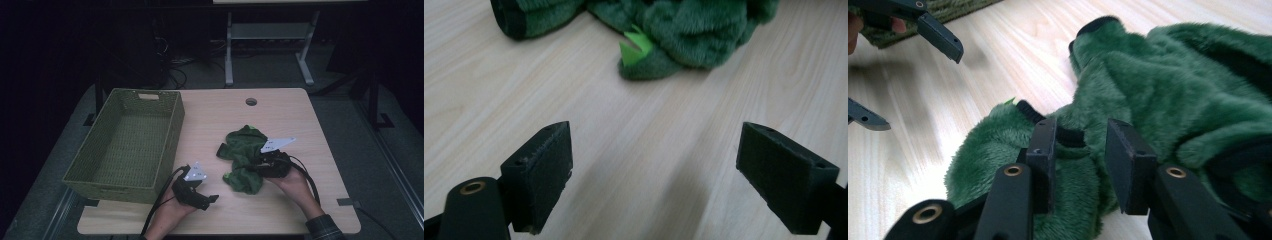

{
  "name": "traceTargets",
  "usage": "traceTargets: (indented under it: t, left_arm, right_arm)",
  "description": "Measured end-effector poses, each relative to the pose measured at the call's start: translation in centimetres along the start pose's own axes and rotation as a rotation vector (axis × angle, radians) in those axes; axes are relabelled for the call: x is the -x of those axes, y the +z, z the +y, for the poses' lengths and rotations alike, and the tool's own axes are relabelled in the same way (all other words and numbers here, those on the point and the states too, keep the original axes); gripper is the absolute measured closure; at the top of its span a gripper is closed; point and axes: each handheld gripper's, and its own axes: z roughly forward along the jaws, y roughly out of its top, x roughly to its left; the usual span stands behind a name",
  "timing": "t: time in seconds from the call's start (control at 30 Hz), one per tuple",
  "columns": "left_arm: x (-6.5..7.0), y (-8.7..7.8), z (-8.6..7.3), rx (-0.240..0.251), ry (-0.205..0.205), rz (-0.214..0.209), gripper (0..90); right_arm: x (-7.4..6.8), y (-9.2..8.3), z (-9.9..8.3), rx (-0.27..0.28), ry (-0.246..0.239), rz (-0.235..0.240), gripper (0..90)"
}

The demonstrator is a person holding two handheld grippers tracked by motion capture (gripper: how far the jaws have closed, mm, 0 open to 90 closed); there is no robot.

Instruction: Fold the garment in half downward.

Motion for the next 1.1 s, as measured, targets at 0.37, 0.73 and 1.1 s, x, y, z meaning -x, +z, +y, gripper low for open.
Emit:
traceTargets:
  t: [0.37, 0.73, 1.1]
  left_arm:
    - [-1.2, -0.1, 3.5, 0.021, 0.03, 0.012, 24.2]
    - [-2.8, 0.9, 7.3, 0.04, 0.045, 0.017, 35.6]
    - [-5.1, 2.1, 10.9, 0.06, 0.05, 0.041, 45.2]
  right_arm:
    - [1.7, -2.0, 0.6, 0.058, 0.044, -0.055, 58.4]
    - [3.7, -3.5, 1.8, 0.071, 0.059, -0.117, 55.1]
    - [5.8, -3.8, 3.0, 0.07, 0.081, -0.149, 54.1]
